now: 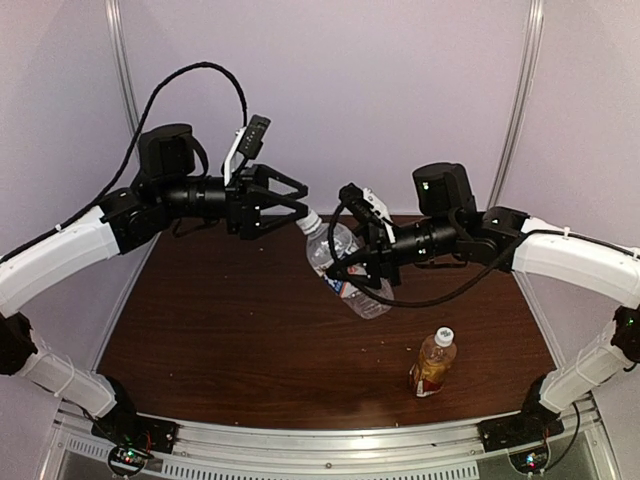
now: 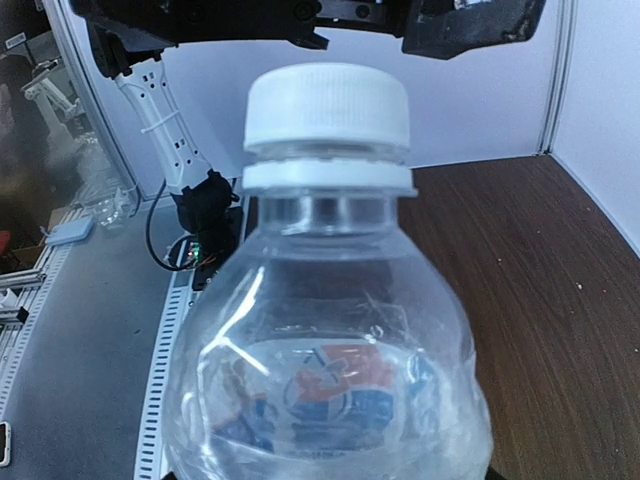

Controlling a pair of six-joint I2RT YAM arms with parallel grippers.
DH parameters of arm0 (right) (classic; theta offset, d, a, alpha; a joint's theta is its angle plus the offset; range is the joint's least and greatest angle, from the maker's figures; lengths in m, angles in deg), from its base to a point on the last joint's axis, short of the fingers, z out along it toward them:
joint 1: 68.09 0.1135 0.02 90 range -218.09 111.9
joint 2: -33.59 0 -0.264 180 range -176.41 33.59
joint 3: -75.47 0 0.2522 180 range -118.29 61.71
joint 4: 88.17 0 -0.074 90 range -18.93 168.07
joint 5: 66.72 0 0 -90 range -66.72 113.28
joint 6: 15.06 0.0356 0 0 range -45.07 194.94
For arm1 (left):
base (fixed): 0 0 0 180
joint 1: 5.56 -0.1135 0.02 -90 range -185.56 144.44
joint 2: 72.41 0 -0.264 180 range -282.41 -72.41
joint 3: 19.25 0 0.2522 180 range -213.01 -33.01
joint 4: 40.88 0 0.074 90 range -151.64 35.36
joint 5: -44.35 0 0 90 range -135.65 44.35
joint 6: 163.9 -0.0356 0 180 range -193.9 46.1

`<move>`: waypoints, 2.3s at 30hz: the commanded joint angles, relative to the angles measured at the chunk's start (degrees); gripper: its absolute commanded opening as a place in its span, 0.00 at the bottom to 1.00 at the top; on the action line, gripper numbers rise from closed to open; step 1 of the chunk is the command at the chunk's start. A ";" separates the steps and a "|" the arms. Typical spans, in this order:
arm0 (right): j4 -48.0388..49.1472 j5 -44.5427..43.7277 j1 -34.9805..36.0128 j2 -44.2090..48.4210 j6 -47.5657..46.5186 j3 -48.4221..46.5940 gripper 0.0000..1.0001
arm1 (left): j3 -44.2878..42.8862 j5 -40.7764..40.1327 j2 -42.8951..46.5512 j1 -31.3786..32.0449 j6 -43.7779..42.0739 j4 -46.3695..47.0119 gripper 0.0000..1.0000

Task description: Unscrew the bottle caps

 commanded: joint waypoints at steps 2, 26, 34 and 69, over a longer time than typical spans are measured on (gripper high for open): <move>-1.64 9.10 -0.36 1.52 0.40 -0.84 0.41 | 0.24 11.06 0.37 0.04 -6.97 3.07 0.83; 3.91 15.35 -1.26 -0.86 4.85 -1.58 0.40 | 1.15 16.15 -3.09 0.04 -7.77 6.24 0.45; 3.96 15.12 -1.44 -1.78 4.92 -2.11 0.40 | 1.06 16.14 -3.43 0.00 -6.68 7.31 0.29; 2.67 -2.85 -1.84 1.09 1.25 0.42 0.44 | -0.74 -10.06 -1.90 -0.47 10.97 3.04 0.78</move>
